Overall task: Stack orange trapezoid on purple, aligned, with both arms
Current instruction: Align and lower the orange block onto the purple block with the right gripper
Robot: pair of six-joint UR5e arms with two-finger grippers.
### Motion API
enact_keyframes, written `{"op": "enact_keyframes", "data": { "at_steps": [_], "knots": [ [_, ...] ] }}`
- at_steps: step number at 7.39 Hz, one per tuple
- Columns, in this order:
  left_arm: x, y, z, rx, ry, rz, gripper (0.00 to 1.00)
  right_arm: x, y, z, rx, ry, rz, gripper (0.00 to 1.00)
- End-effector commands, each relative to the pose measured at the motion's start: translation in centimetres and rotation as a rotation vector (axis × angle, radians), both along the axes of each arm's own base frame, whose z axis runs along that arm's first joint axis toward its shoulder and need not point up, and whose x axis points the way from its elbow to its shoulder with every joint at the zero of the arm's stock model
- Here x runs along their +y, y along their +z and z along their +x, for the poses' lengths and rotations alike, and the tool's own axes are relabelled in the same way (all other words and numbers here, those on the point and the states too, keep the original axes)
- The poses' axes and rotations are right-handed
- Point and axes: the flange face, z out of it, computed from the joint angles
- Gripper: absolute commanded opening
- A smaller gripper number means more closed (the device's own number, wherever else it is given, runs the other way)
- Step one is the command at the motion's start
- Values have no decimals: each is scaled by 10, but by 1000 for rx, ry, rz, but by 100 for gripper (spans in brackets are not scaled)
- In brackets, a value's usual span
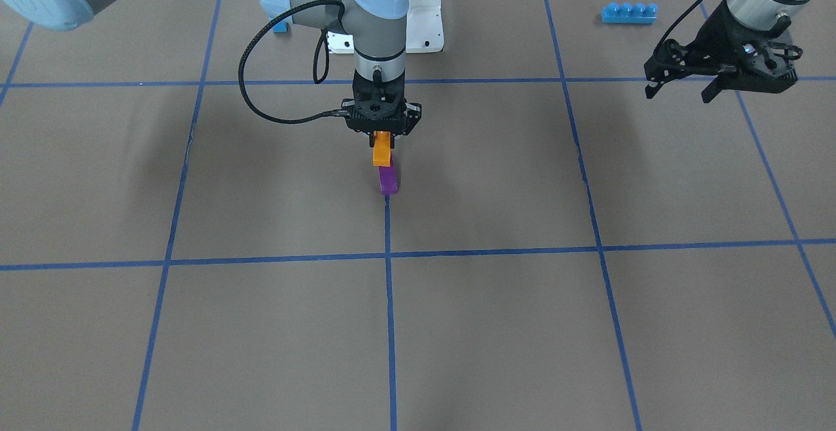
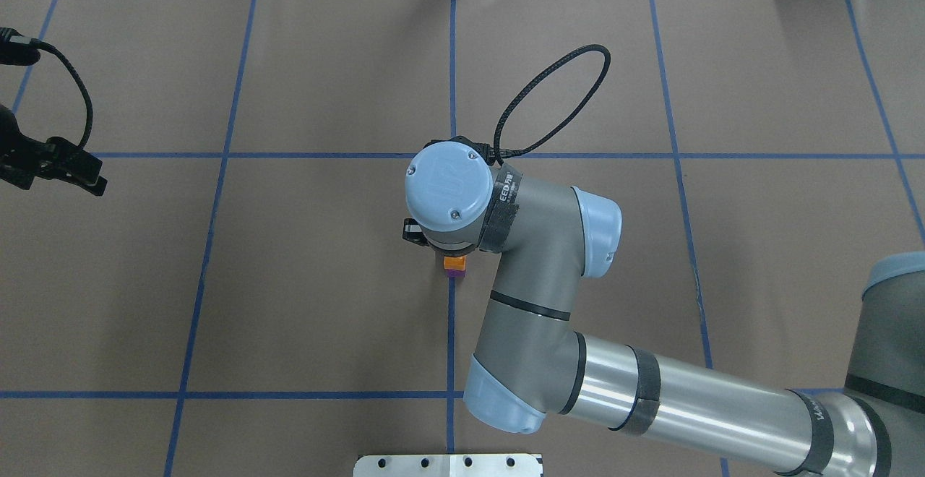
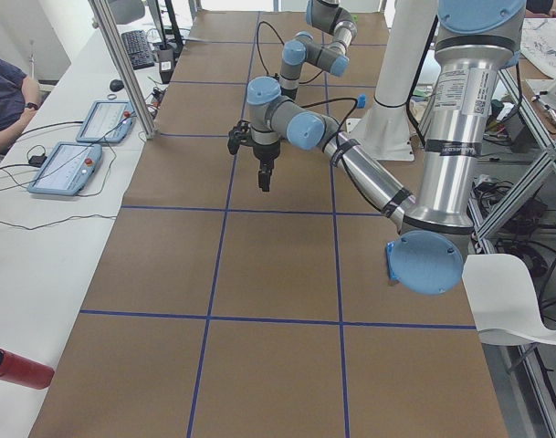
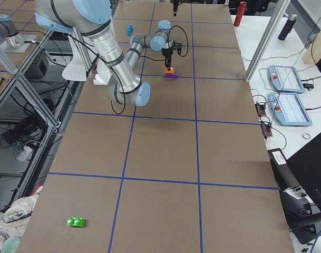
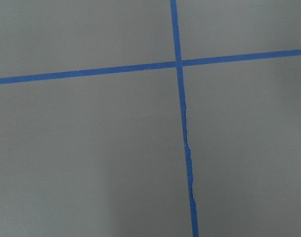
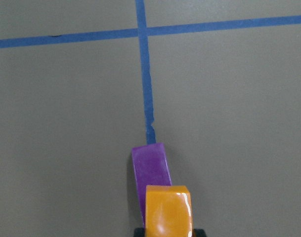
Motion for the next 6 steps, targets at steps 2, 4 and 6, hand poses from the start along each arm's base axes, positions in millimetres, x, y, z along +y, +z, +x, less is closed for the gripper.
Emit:
{"op": "enact_keyframes", "data": {
  "at_steps": [2, 4, 6],
  "knots": [
    [0, 1, 0, -1, 1, -1, 100, 5, 5, -9, 14, -3, 5, 0],
    [-1, 2, 1, -3, 1, -4, 100, 6, 8, -11, 21, -11, 6, 0],
    [-1, 3, 1, -4, 2, -5, 100, 4, 7, -10, 29, -69, 65, 26]
  ]
}}
